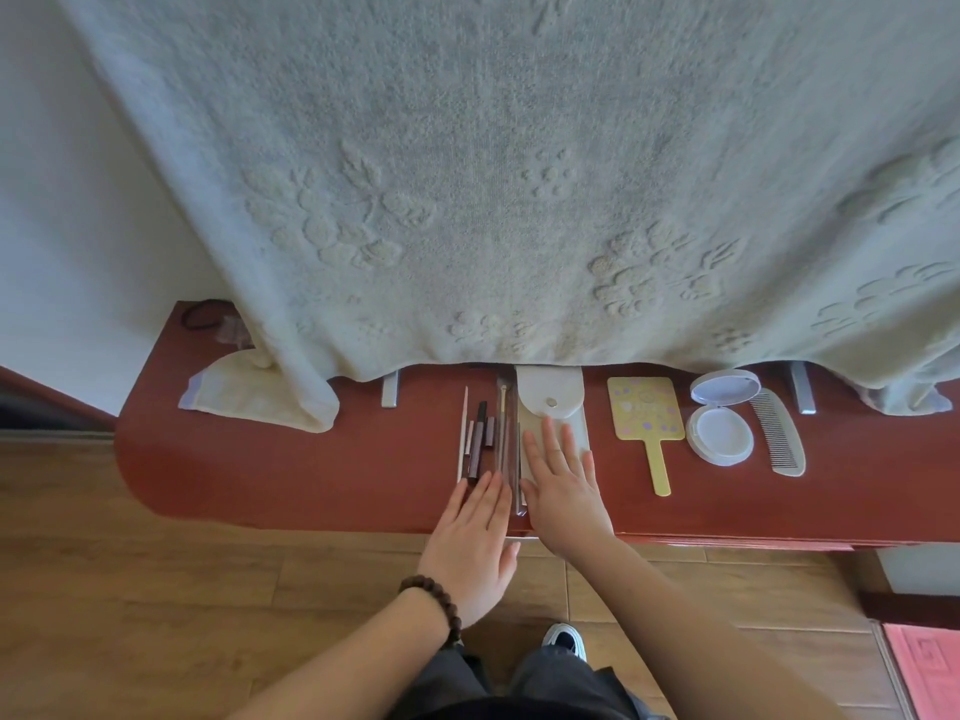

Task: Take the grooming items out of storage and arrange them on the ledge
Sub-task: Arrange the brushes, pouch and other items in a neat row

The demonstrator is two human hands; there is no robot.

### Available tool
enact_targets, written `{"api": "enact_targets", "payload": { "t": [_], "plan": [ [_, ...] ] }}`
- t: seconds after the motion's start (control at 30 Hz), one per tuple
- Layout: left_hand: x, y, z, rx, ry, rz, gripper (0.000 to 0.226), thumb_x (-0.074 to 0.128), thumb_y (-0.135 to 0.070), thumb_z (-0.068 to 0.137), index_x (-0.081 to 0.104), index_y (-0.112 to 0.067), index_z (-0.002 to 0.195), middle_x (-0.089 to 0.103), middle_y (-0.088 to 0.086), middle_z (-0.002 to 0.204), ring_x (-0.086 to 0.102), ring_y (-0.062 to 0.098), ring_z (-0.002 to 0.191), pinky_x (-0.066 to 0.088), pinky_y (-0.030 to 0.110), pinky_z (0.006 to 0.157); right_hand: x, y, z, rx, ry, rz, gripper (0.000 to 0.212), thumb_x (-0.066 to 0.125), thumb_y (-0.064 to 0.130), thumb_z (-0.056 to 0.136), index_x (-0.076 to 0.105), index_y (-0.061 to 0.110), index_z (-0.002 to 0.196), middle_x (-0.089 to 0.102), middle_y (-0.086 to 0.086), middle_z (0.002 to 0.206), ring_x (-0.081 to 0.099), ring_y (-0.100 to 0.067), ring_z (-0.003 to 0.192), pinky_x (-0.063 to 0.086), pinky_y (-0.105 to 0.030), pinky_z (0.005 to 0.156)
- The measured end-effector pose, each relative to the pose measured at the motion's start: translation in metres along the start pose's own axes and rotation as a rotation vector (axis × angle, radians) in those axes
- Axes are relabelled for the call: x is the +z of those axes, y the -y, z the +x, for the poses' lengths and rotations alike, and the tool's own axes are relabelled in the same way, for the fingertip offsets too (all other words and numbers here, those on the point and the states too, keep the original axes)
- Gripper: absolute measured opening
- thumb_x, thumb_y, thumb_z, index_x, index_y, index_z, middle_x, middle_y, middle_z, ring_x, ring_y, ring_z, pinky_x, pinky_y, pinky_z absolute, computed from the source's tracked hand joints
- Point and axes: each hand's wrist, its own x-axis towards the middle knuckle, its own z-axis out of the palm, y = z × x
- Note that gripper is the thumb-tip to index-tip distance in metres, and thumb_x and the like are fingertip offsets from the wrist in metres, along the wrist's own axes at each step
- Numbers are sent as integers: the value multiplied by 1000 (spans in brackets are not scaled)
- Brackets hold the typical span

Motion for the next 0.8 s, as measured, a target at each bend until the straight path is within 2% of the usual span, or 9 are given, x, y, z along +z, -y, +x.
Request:
{"api": "enact_targets", "payload": {
  "t": [0.13,0.27,0.37,0.47,0.57,0.7,0.8],
  "plan": [
    [4,-3,1,-35,-9,-7,66,31,-45,97,17,-8,149,17,7,158,10,19,147,-7,40,115,0,1,1,5,-9,19,57,18,35,103,-14,23,150,-31,0,153,-34,-19,136,-9,-45,119],
    [1,-4,1,-81,9,-19,66,28,-48,90,40,-7,141,42,9,148,34,20,140,21,42,115,-8,-1,-3,-13,-32,127,58,22,35,103,-8,24,151,-28,4,154,-27,-17,142,-8,-41,120],
    [-2,-3,6,-109,-53,-38,66,29,-47,88,44,-8,138,43,11,147,37,24,138,31,45,111,-18,-18,-10,-3,-160,175,59,27,32,102,-3,23,152,-24,5,154,-25,-15,142,-6,-37,119],
    [-8,0,13,-194,-79,-59,66,27,-48,88,38,-12,142,30,13,153,25,29,143,27,48,113,-23,-50,-18,130,-241,176,59,32,29,101,5,17,152,-15,-4,159,-19,-19,145,-4,-36,119],
    [-10,1,16,-215,-76,-61,67,24,-50,91,20,-16,149,7,10,159,3,27,147,14,49,118,-20,-77,-26,265,-152,128,60,28,32,102,4,10,152,-12,-8,160,-13,-25,147,-2,-39,121],
    [-13,-13,26,-99,-82,-77,63,26,-44,93,22,-16,149,12,8,159,8,24,147,19,48,118,-10,-77,-30,261,-105,104,61,26,33,102,3,6,151,-14,-9,160,-10,-25,148,1,-39,121],
    [-14,-30,38,33,-51,-94,60,27,-41,99,7,-20,151,-5,4,160,-6,21,148,0,42,120,-8,-71,-32,254,-104,110,60,24,33,102,1,6,151,-14,-8,160,-11,-24,148,0,-38,120]
  ]
}}
